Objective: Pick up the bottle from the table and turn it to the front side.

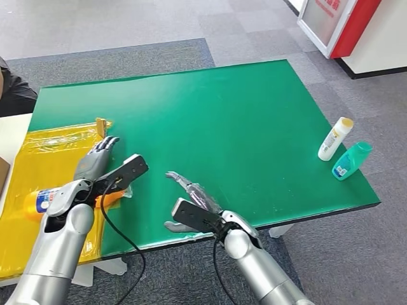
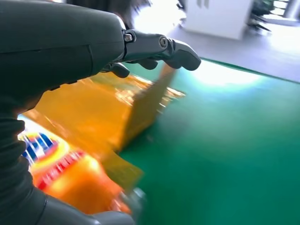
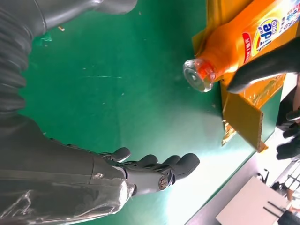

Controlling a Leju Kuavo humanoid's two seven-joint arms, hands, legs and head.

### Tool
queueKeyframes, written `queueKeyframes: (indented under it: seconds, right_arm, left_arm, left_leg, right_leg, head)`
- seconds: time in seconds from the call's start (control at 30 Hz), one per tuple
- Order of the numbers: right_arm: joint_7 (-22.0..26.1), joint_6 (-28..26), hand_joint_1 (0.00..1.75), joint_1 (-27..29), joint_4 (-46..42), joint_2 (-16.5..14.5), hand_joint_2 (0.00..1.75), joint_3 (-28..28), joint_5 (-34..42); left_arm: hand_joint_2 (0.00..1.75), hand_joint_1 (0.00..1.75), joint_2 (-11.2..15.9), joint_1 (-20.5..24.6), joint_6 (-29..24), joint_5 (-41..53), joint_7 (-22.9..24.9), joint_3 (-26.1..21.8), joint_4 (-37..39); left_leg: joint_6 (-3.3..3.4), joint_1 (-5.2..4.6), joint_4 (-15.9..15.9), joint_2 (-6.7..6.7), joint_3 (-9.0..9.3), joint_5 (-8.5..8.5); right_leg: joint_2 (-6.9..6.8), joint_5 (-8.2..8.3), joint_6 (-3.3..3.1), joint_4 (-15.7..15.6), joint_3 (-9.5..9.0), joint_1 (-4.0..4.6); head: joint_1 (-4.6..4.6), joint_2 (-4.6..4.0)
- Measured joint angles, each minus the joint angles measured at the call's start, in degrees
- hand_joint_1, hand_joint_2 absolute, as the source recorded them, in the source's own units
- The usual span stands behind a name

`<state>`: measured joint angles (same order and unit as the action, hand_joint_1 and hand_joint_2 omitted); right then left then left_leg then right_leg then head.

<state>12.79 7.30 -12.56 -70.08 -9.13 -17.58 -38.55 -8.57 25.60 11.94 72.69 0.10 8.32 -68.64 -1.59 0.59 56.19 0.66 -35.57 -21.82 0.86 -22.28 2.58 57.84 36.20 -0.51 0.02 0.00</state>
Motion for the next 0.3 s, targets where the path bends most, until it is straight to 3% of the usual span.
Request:
queueKeyframes:
  seconds: [0.17,0.3]
  right_arm:
    - [1.2,-0.7,0.00,2.8,-2.3,1.2,1.75,1.5,2.0]
    - [2.0,-1.3,0.00,4.9,-3.8,2.0,1.75,2.5,3.4]
  left_arm:
    - [1.75,0.00,3.6,-7.4,3.3,-28.0,-5.8,0.0,-10.3]
    - [1.75,0.00,7.0,-16.0,1.8,-40.1,-11.1,-0.3,-17.0]
  left_leg:
    - [-0.05,0.00,0.0,-0.07,0.04,-0.11]
    - [-0.08,0.01,0.0,-0.09,0.07,-0.20]
  right_leg:
    - [0.08,-0.08,-0.02,0.0,0.00,0.00]
    - [0.09,-0.24,-0.03,0.0,0.00,0.01]
  head:
    - [0.00,0.00]
    - [-0.02,0.00]
